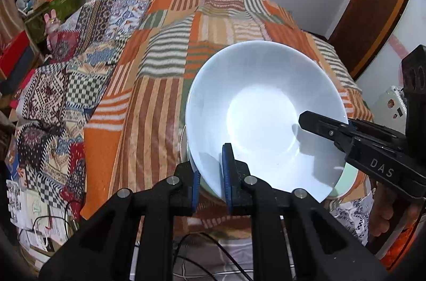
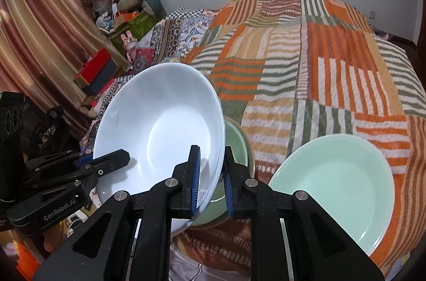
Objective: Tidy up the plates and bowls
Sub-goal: 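Lift the white spotted bowl and carry it over the nested bowls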
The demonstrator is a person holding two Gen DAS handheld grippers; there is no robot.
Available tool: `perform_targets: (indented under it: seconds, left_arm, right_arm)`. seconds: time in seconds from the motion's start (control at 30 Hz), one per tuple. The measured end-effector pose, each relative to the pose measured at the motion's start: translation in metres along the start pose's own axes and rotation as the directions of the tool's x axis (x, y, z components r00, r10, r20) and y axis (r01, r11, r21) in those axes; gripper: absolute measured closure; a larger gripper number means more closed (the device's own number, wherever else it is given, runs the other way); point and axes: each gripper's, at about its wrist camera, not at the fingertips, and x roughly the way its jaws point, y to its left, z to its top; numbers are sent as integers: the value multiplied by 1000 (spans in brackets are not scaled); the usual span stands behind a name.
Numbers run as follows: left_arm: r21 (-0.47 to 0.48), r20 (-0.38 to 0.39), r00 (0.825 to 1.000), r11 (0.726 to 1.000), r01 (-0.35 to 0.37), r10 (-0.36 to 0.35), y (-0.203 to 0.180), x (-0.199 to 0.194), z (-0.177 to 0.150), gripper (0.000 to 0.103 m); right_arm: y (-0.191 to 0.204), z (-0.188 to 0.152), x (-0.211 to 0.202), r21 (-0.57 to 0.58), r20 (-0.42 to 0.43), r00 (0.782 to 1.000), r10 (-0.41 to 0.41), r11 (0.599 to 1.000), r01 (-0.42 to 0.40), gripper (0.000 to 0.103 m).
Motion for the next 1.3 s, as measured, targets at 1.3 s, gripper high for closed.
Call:
perform_targets:
  seconds: [1.3]
  left_arm:
    - [-11, -110, 992, 998, -69, 68, 16, 66, -21, 82]
  right_arm:
    - [10, -18, 40, -87, -89, 988, -128, 989, 121, 80]
